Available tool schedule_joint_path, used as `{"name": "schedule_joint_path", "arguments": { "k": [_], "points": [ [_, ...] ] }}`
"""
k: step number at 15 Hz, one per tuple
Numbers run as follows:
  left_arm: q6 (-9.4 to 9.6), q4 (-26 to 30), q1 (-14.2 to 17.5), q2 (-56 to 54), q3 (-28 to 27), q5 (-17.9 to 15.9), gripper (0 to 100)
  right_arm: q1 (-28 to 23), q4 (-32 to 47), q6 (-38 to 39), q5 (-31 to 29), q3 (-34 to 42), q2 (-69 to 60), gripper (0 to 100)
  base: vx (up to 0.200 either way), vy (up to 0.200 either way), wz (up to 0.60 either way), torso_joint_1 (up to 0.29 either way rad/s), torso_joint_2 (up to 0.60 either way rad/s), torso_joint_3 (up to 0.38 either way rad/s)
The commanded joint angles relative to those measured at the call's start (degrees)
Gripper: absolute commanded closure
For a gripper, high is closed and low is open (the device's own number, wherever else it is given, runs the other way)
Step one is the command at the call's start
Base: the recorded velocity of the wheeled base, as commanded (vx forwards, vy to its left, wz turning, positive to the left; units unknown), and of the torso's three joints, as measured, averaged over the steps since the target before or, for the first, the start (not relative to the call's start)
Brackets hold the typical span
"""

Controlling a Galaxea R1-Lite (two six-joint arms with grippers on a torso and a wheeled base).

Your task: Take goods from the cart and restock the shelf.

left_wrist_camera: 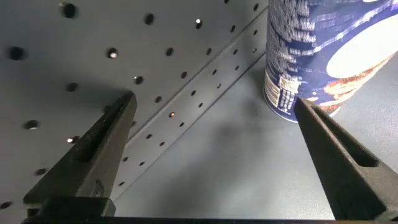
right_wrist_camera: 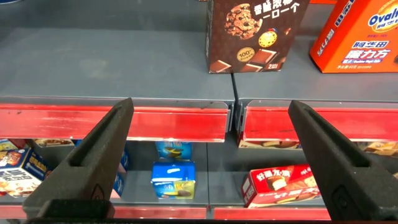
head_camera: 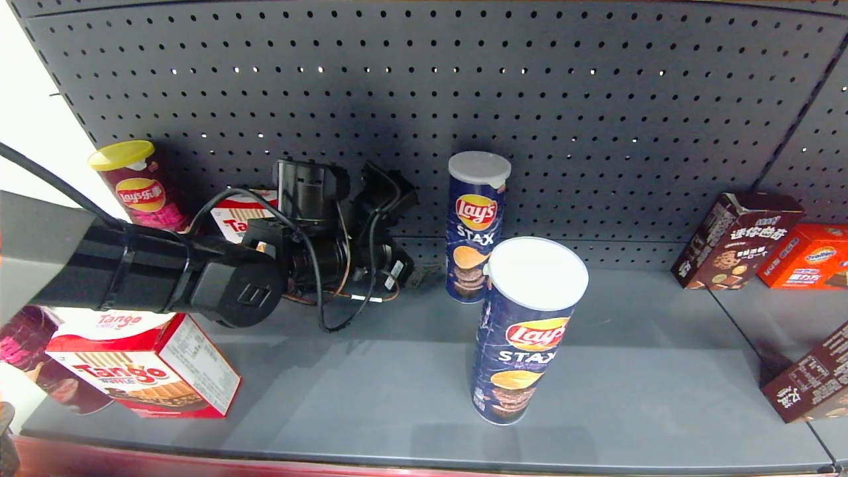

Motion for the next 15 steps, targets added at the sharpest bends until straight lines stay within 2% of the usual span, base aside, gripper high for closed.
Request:
{"name": "schedule_joint_path", "arguments": {
  "k": [1, 8, 15],
  "points": [
    [-0.04, 0.0, 0.0, 0.7, 0.0, 0.0, 0, 0.0, 0.0, -0.1, 0.0, 0.0, 0.0, 0, 0.0, 0.0, 0.0, 0.0, 0.0, 0.0],
    [-0.22, -0.1, -1.0, 1.6, -0.8, 0.0, 0, 0.0, 0.0, 0.0, 0.0, 0.0, 0.0, 0, 0.0, 0.0, 0.0, 0.0, 0.0, 0.0],
    [-0.22, -0.1, -0.2, 1.4, -1.0, 1.0, 0, 0.0, 0.0, -0.1, 0.0, 0.0, 0.0, 0, 0.0, 0.0, 0.0, 0.0, 0.0, 0.0]
  ]
}}
